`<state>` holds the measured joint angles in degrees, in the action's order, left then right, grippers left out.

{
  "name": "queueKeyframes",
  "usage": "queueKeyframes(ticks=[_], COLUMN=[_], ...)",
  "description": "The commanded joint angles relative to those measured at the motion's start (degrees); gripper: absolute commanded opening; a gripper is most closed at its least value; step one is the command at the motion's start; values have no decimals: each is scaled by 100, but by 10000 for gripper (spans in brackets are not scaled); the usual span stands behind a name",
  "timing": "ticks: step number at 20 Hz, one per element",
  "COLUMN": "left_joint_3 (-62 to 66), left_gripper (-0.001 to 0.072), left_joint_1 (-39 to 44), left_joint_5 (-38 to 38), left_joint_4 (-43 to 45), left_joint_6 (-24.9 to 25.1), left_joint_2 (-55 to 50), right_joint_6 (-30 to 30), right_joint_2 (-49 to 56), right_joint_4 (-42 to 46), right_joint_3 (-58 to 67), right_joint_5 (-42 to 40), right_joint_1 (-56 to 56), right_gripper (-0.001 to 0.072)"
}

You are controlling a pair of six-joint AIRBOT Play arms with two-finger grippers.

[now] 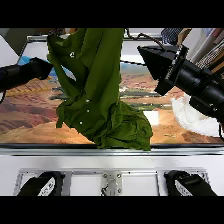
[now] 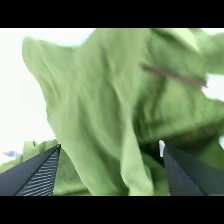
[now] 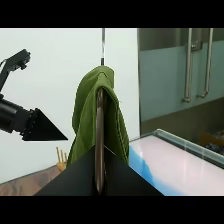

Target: Fold the clothes and pants, and hang the long-sleeved shirts on hangers.

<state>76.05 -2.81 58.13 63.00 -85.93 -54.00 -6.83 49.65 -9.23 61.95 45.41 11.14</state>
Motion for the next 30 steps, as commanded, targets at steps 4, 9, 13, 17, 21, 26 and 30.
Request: queueKeyframes(ticks=[4, 9, 13, 17, 21, 26, 30], left_joint_3=[649, 986, 1589, 2162, 2645, 2664, 2664], left_gripper=[686, 11, 10, 10, 10, 10, 10], left_joint_1=[444, 422, 208, 509, 785, 938, 551], left_joint_5=[-205, -365, 24, 350, 466, 721, 1019], left_joint_4=[-2, 39, 24, 39, 46, 151, 286], left_joint_6=[2, 0, 0, 66, 63, 365, 256], left_joint_2=[-1073, -1298, -1296, -1296, -1296, -1353, -1351], right_joint_6=[0, -7, -282, -479, -540, -905, -929], right_joint_2=[4, 4, 20, 122, 144, 142, 140], right_joint_4=[17, 153, 214, 214, 280, 275, 273], right_joint_3=[7, 7, 7, 7, 7, 7, 7], right_joint_5=[9, 297, 398, 573, 610, 778, 1012], right_joint_1=[4, 4, 4, 9, 11, 48, 50], right_gripper=[10, 10, 10, 10, 10, 10, 10])
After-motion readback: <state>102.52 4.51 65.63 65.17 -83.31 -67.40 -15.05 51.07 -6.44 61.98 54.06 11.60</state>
